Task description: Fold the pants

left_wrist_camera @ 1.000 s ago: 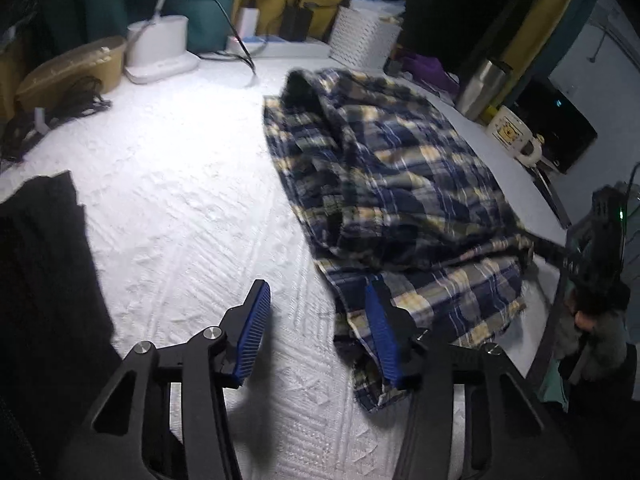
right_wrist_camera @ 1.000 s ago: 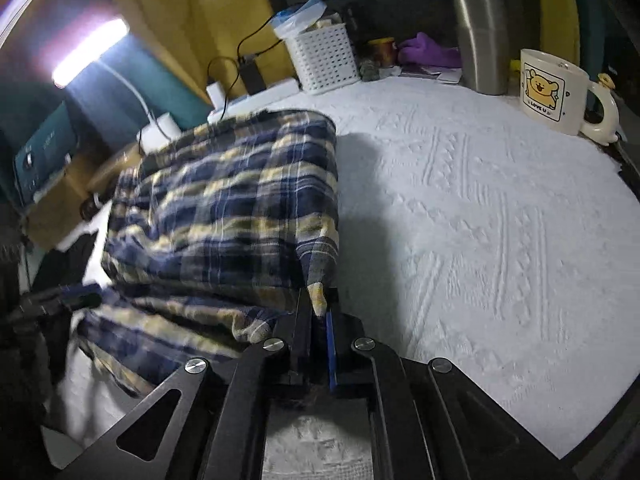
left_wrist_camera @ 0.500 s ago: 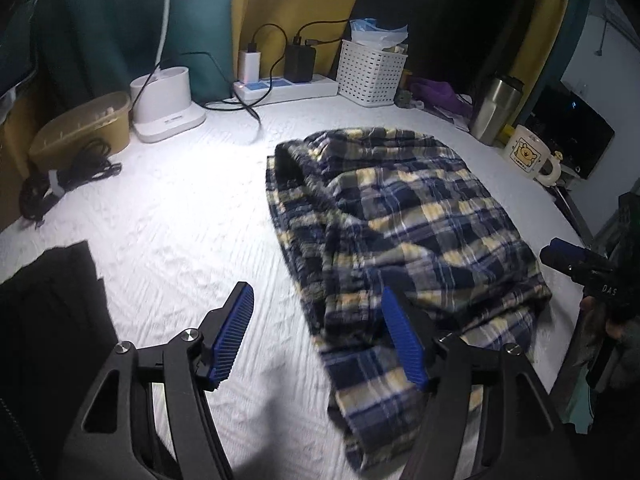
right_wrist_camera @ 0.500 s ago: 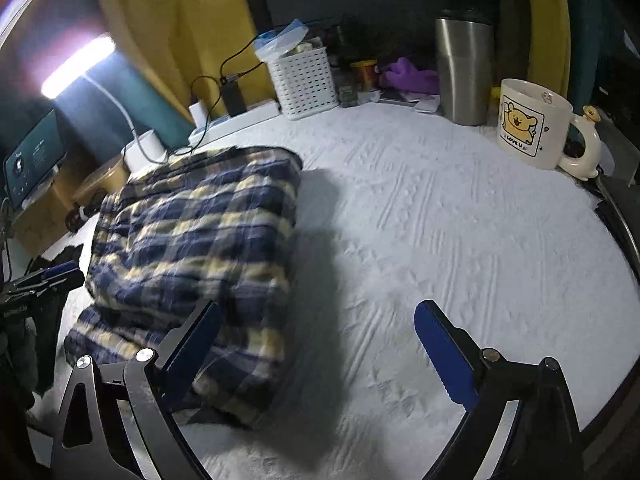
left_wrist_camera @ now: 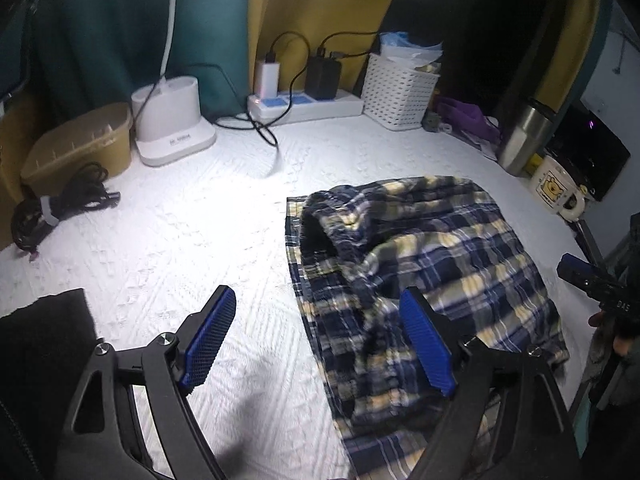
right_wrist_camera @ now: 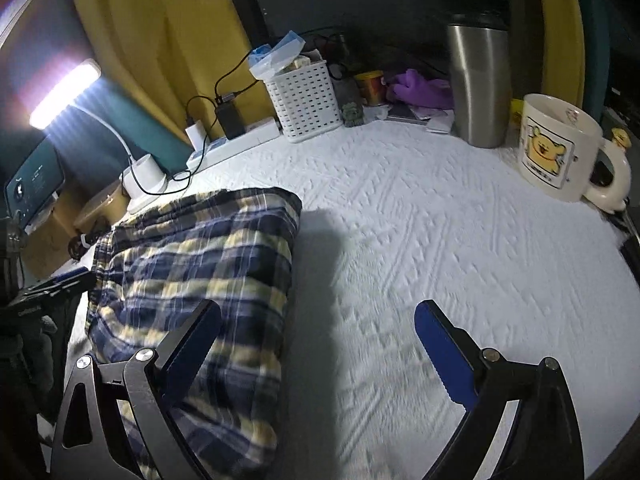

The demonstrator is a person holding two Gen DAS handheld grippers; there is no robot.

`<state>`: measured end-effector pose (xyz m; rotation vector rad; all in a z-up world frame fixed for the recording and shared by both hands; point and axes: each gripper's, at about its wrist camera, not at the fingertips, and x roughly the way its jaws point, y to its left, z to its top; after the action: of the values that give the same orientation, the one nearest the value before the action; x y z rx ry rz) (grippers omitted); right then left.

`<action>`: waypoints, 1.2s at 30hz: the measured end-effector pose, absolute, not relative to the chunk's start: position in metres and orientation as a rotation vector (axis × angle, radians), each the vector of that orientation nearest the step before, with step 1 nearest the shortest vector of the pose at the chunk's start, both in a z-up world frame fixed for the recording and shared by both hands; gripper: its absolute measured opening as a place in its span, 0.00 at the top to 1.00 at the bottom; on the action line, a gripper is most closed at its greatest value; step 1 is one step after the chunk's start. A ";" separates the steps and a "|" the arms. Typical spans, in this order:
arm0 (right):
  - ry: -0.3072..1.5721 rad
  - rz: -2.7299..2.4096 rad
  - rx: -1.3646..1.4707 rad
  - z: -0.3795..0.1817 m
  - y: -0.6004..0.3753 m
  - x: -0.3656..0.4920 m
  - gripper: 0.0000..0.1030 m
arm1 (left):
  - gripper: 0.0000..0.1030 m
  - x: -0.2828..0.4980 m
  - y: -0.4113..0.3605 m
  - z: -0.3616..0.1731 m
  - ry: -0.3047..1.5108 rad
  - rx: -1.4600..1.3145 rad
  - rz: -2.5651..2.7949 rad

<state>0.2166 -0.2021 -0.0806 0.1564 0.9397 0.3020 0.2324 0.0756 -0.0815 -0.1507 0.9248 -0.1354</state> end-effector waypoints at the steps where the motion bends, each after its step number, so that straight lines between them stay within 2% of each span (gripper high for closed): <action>1: 0.942 0.305 0.158 -0.082 -0.201 0.220 0.05 | 0.19 0.235 0.076 -0.084 0.932 -0.152 -0.138; 13: 0.961 0.337 0.166 -0.094 -0.191 0.258 0.05 | 0.19 0.279 0.064 -0.115 1.059 -0.192 -0.196; 23: 0.995 0.424 0.172 -0.111 -0.167 0.280 0.05 | 0.20 0.287 0.045 -0.115 1.037 -0.149 -0.298; 28: 1.025 0.491 0.167 -0.118 -0.152 0.286 0.05 | 0.32 0.288 0.038 -0.115 1.007 -0.100 -0.311; 33: 1.016 0.519 0.175 -0.120 -0.147 0.289 0.05 | 0.51 0.286 0.030 -0.116 0.981 -0.066 -0.328; 35: 1.015 0.529 0.161 -0.120 -0.144 0.289 0.05 | 0.54 0.284 0.025 -0.116 0.966 -0.039 -0.319; 36: 1.020 0.552 0.150 -0.121 -0.141 0.289 0.10 | 0.59 0.284 0.023 -0.116 0.962 -0.035 -0.321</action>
<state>0.2886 -0.1408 -0.1207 0.1502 1.0203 0.5516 0.2836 0.0231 -0.1159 -0.0348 0.9617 -0.3209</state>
